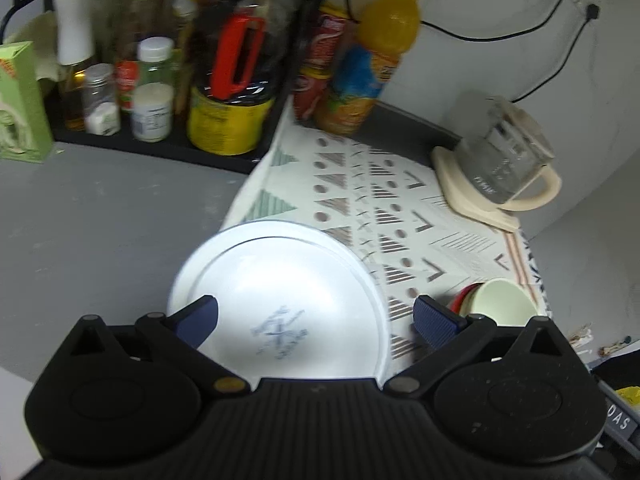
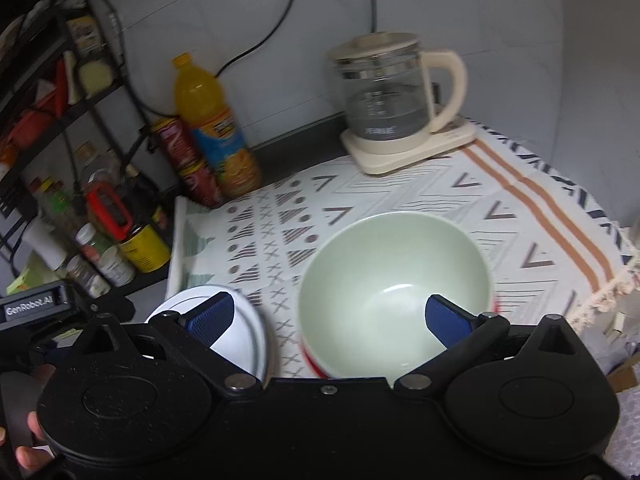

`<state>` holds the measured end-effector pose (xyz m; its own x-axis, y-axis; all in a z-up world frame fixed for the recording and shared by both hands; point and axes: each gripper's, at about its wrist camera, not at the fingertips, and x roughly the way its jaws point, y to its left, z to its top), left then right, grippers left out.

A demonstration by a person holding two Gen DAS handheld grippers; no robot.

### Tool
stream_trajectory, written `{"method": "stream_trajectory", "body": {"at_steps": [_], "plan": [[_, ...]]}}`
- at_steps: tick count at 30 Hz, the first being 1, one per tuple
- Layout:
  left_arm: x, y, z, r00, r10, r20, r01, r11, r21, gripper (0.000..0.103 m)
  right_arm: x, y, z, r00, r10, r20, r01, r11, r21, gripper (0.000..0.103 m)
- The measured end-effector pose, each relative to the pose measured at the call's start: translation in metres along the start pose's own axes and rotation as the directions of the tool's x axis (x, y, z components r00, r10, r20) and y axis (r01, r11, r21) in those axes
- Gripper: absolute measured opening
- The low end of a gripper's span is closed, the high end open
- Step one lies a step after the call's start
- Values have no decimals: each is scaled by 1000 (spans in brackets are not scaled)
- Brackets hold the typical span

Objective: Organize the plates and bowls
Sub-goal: 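Move both grippers to the rim of the red bowl holding green bowls, then close both grippers on the rim of the nested bowl stack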

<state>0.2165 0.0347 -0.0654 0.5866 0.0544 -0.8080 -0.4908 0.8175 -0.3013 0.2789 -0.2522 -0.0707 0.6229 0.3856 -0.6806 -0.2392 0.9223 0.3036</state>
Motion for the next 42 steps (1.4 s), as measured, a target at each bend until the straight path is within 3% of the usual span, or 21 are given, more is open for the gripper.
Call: {"method": "stream_trajectory", "body": {"at_steps": [13, 19, 32, 37, 40, 42], "plan": [[30, -56, -3, 994, -91, -61, 97, 991, 92, 103, 9, -51, 0, 996, -79, -40, 82, 993, 85, 103], [47, -82, -4, 993, -92, -78, 102, 986, 134, 102, 18, -67, 2, 993, -90, -74, 97, 990, 103, 102], [95, -117, -9, 976, -80, -201, 117, 976, 182, 99, 50, -90, 3, 982, -93, -162, 111, 988, 111, 96], [112, -123, -13, 966, -87, -242, 133, 974, 182, 92, 62, -95, 1, 978, -78, -194, 100, 989, 109, 92], [122, -125, -17, 960, -91, -267, 140, 975, 170, 83, 69, -99, -1, 974, -52, -219, 81, 989, 125, 87], [128, -126, -18, 955, -97, -282, 147, 975, 165, 72, 74, -102, -1, 971, -33, -235, 69, 987, 147, 77]]}}
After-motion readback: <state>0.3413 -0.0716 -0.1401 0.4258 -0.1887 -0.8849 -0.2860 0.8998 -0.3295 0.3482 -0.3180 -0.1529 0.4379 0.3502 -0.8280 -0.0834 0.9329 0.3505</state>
